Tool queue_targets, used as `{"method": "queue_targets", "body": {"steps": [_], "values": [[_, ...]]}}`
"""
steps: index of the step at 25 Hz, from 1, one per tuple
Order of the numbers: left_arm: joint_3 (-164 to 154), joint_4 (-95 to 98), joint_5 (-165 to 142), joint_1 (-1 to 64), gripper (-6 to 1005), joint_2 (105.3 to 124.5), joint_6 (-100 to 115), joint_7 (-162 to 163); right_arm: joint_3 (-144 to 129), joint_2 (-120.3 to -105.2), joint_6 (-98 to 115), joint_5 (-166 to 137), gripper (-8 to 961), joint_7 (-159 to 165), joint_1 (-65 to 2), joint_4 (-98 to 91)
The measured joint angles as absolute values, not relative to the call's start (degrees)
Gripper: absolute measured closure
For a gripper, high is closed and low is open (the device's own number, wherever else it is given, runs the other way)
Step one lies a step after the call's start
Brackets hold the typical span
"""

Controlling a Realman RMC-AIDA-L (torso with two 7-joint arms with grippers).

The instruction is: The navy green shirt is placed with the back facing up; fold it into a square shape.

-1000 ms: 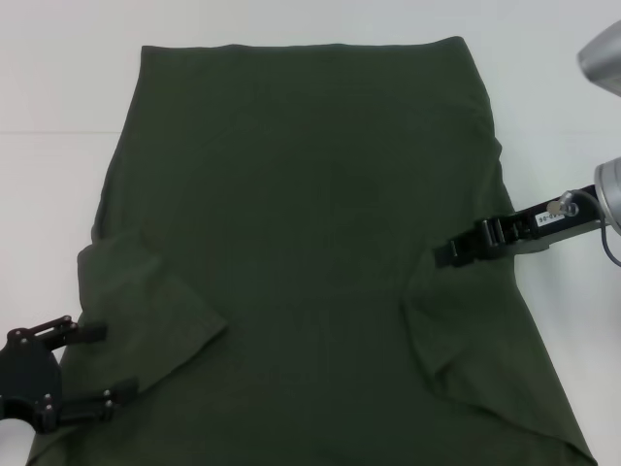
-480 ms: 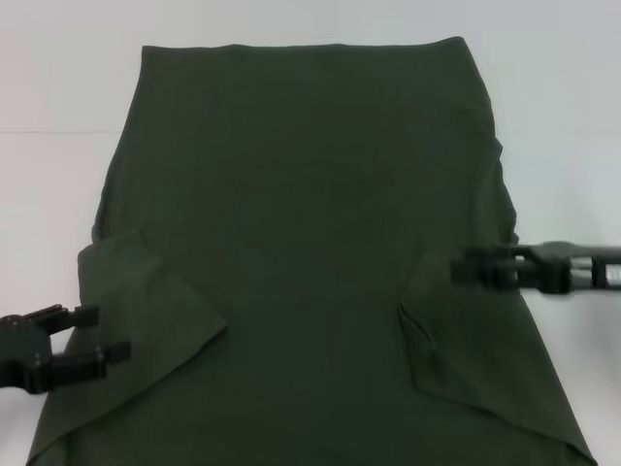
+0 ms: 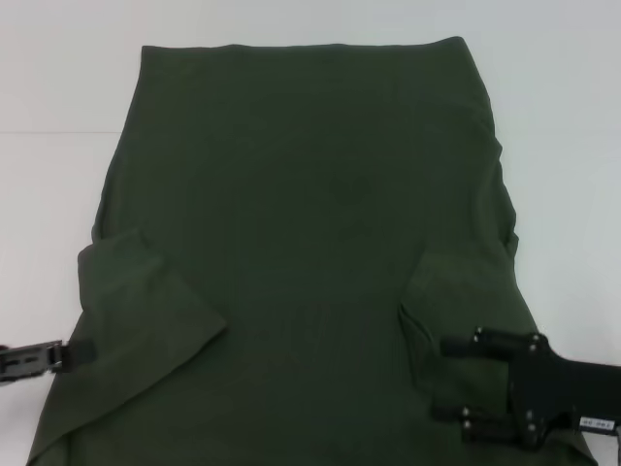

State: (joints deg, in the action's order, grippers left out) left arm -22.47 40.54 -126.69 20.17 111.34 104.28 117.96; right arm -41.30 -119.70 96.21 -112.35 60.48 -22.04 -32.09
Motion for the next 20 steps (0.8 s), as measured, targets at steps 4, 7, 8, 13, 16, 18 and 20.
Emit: {"method": "queue_targets", "body": {"steps": [4, 7, 8, 13, 16, 18, 20], "values": [[-23.13, 42.70, -131.12, 20.29, 108, 109.91, 106.19, 124.84, -41.59, -119.71, 94.95, -113.09, 183, 56.18, -21.99, -29.84], [-23.44, 43.64, -136.50, 21.53, 108, 109.40, 106.84, 128.49, -41.68, -119.79, 94.69, -114.59, 186, 53.32, -22.23, -28.59], [-23.46, 43.65, -138.54, 22.16, 108, 109.21, 107.10, 129.79, -41.73, -119.82, 94.69, -115.01, 186, 52.65, -22.36, -28.23], [-23.47, 43.63, -145.13, 23.91, 108, 108.53, 107.46, 134.90, -42.13, -119.84, 94.63, -115.30, 186, 52.07, -22.36, -27.92], [-23.29, 43.71, -147.23, 24.26, 108, 107.96, 107.26, 137.56, -42.18, -119.86, 94.30, -115.31, 187, 51.27, -22.22, -27.91], [-23.15, 43.52, -148.09, 24.30, 108, 107.69, 107.12, 138.75, -42.61, -119.87, 93.78, -115.32, 187, 50.83, -22.15, -27.89], [-23.31, 43.45, -148.59, 24.30, 108, 107.74, 106.81, 139.37, -42.96, -119.87, 93.20, -115.32, 187, 50.72, -22.16, -27.87]]}}
